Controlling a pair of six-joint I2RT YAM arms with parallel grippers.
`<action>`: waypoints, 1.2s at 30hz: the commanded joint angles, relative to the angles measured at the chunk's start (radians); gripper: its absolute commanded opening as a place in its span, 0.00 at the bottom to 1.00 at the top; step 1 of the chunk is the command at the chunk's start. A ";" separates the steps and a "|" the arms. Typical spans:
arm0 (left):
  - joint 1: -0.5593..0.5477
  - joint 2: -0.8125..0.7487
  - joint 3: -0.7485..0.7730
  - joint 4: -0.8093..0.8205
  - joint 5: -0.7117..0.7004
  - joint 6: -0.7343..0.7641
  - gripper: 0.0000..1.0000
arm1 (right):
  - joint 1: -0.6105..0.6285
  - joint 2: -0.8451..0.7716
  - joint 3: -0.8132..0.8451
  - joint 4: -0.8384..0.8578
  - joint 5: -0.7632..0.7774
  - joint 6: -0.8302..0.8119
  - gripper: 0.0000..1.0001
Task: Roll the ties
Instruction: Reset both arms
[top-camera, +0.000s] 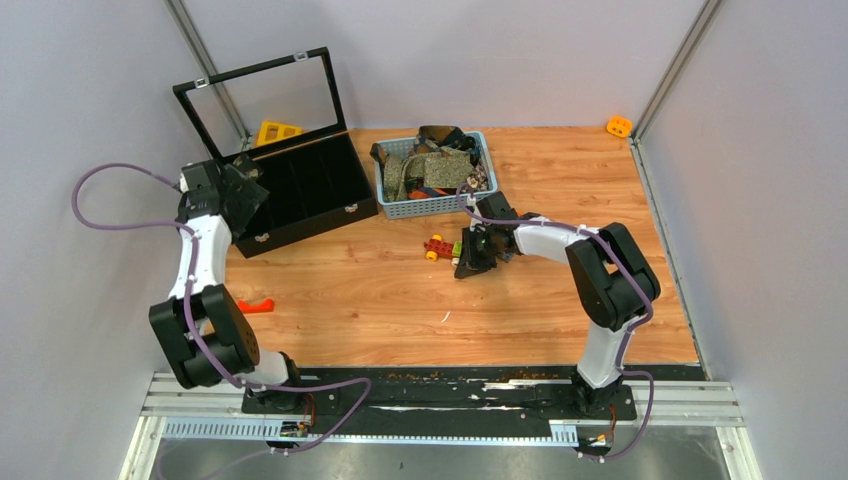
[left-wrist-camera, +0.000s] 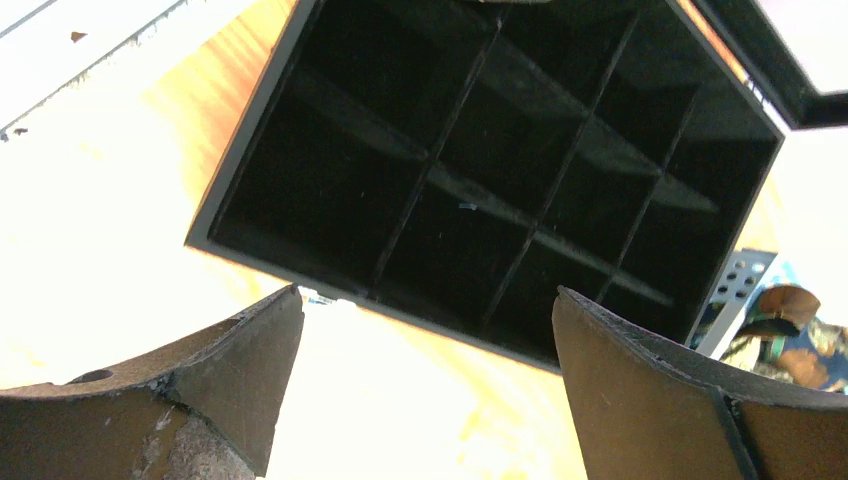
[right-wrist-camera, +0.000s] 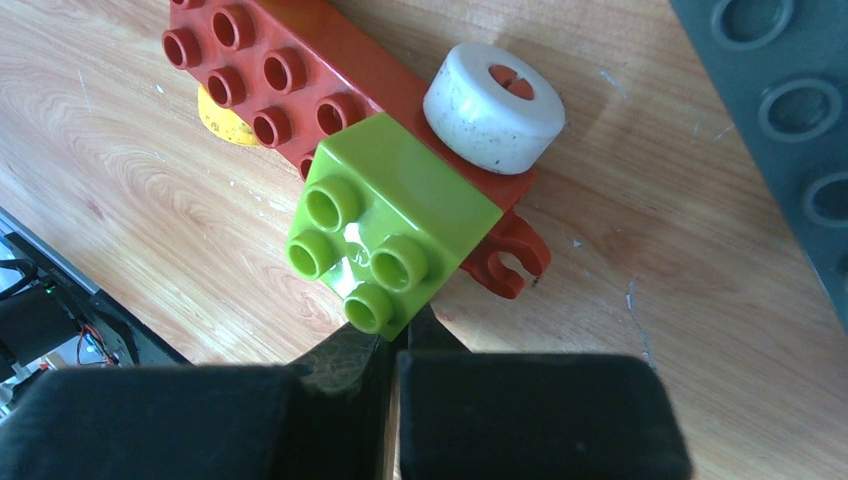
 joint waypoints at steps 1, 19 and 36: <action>0.009 -0.113 -0.059 -0.078 0.067 0.103 1.00 | 0.000 -0.048 -0.003 0.014 0.017 -0.015 0.00; -0.252 -0.539 -0.287 -0.321 0.081 0.238 1.00 | 0.012 -0.250 -0.154 0.253 0.000 -0.014 0.00; -0.384 -0.628 -0.292 -0.347 0.120 0.348 1.00 | 0.024 -0.840 -0.380 0.413 0.354 -0.017 0.46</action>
